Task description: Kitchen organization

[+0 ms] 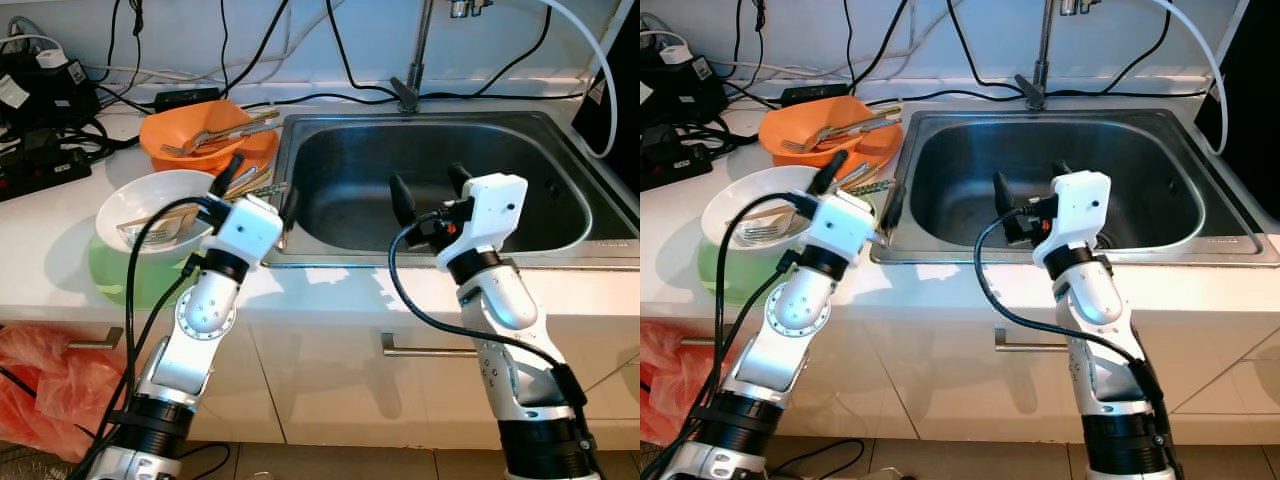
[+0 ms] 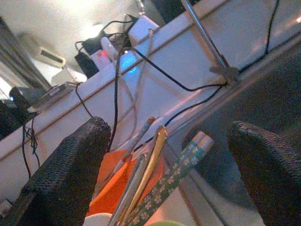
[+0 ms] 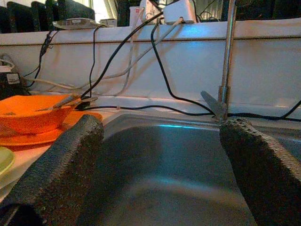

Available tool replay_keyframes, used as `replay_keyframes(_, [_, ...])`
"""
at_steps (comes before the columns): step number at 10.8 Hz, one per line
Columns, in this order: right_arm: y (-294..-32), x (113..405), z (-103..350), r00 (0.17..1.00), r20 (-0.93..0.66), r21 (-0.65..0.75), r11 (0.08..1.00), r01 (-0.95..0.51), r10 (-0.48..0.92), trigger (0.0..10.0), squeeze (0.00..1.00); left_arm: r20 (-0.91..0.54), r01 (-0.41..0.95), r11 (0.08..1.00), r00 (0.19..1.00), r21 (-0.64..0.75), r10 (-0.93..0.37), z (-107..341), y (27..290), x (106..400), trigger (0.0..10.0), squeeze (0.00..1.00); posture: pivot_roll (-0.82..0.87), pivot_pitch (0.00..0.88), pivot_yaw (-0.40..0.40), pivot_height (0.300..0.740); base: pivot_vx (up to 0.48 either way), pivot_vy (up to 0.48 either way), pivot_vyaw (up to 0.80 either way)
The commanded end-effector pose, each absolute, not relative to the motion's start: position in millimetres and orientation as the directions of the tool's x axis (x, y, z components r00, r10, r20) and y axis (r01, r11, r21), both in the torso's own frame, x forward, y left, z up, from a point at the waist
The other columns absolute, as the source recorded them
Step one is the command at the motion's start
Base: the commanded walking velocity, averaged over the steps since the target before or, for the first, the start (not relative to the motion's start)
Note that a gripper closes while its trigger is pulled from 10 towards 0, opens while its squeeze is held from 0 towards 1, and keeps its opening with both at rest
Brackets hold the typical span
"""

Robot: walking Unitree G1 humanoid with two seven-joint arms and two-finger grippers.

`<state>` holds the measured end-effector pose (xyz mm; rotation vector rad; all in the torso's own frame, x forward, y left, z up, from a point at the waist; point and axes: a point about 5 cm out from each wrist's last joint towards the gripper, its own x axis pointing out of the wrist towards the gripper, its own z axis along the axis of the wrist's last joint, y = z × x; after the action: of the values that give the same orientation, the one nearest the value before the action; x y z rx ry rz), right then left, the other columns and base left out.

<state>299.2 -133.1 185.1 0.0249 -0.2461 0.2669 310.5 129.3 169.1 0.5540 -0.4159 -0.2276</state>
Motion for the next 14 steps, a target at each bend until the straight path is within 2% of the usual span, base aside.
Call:
replay_keyframes(1, [-130.6, 298.3, 188.9, 0.931, 0.257, -0.009, 0.964, -0.265, 0.259, 10.0, 0.00, 0.274, 0.124, 0.784, 0.894, 0.608, -0.354, 164.0, 129.6, 312.7, 10.0, 0.00, 0.09, 0.000, 0.059, 0.740, 0.000, 0.000, 0.00])
replay_keyframes(7, [-130.6, 298.7, 188.8, 0.935, 0.264, -0.001, 0.970, -0.244, 0.235, 10.0, 0.00, 0.177, 0.088, 0.698, 0.937, 0.711, -0.300, 154.9, 158.5, 333.3, 10.0, 0.00, 0.08, 0.000, 0.086, 0.740, 0.000, 0.000, 0.00])
replay_keyframes(8, [-131.6, 297.6, 188.6, 0.936, 0.267, 0.001, 0.972, -0.236, 0.228, 10.0, 0.00, 0.179, 0.084, 0.689, 0.937, 0.720, -0.301, 156.8, 160.1, 337.8, 3.3, 0.00, 0.07, 0.000, 0.093, 0.740, 0.000, 0.000, 0.00])
replay_keyframes(9, [-131.2, 298.0, 188.2, 0.937, 0.267, 0.002, 0.973, -0.232, 0.223, 10.0, 0.00, 0.193, 0.072, 0.688, 0.934, 0.722, -0.300, 160.5, 160.8, 342.1, 0.0, 0.00, 0.07, 0.000, 0.102, 0.740, 0.000, 0.000, 0.00])
replay_keyframes(14, [-124.6, 296.7, 185.4, 0.933, 0.268, 0.006, 0.968, -0.251, 0.240, 10.0, 0.00, 0.215, 0.063, 0.684, 0.925, 0.727, -0.314, 163.2, 158.8, 347.8, 0.0, 0.00, 0.07, 0.000, 0.099, 0.740, 0.000, 0.000, 0.00])
